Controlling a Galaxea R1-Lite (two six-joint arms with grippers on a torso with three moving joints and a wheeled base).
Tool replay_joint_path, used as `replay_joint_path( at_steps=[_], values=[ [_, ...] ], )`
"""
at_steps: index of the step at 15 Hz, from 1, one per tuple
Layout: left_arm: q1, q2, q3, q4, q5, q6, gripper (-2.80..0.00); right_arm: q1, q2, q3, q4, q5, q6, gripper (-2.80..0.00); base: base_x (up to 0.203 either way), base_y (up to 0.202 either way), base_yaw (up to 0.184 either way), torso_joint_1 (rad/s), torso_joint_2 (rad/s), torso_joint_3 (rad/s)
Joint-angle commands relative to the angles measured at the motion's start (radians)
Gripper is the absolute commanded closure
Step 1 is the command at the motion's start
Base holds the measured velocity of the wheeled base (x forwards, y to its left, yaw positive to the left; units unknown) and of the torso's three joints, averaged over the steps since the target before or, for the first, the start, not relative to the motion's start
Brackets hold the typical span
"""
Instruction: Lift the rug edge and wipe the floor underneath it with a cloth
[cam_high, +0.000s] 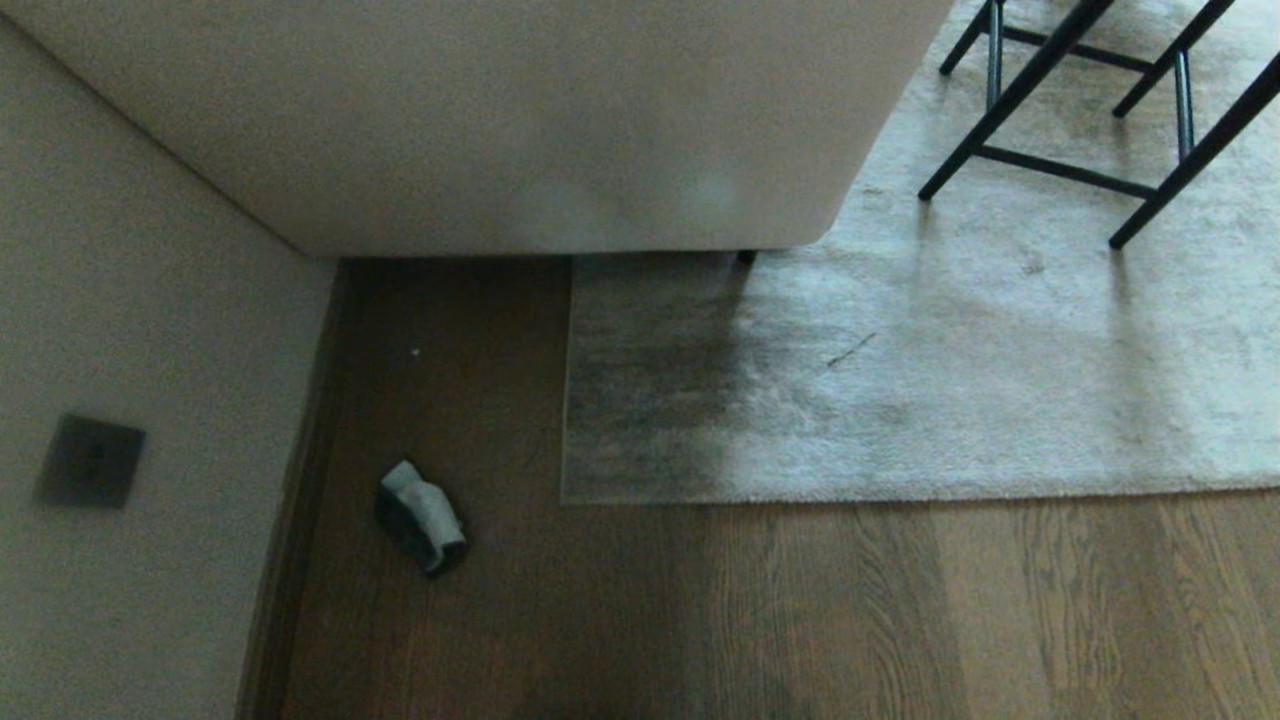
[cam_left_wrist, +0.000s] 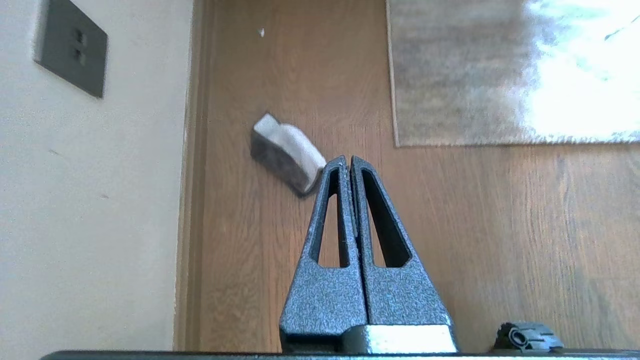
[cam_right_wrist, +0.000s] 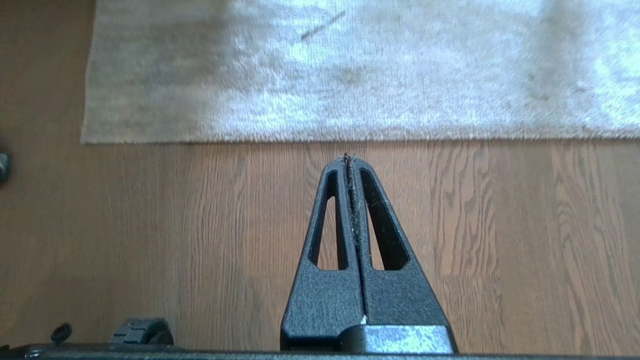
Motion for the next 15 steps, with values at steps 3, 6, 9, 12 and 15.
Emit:
replay_joint_path(
  at_steps=[3,6,9,12,15],
  values=[
    [0.0,0.0,0.0,-0.001,0.0,0.004,0.0,0.0,0.002,0.0,-0.001,0.0,0.0,0.0,0.0,0.0,0.0,0.001,0.0,0.203],
    [0.0,0.0,0.0,-0.001,0.0,0.004,0.0,0.0,0.002,0.0,-0.001,0.0,0.0,0.0,0.0,0.0,0.0,0.003,0.0,0.203],
    [0.0,0.0,0.0,-0.001,0.0,0.002,0.0,0.0,0.002,0.0,-0.001,0.0,0.0,0.0,0.0,0.0,0.0,0.001,0.0,0.201],
    [0.0,0.0,0.0,-0.003,0.0,0.001,0.0,0.0,0.0,0.0,-0.001,0.0,0.0,0.0,0.0,0.0,0.0,0.004,0.0,0.194],
    [0.0,0.0,0.0,-0.003,0.0,0.001,0.0,0.0,0.002,0.0,0.0,0.0,0.0,0.0,0.0,0.0,0.0,0.002,0.0,0.205]
  ],
)
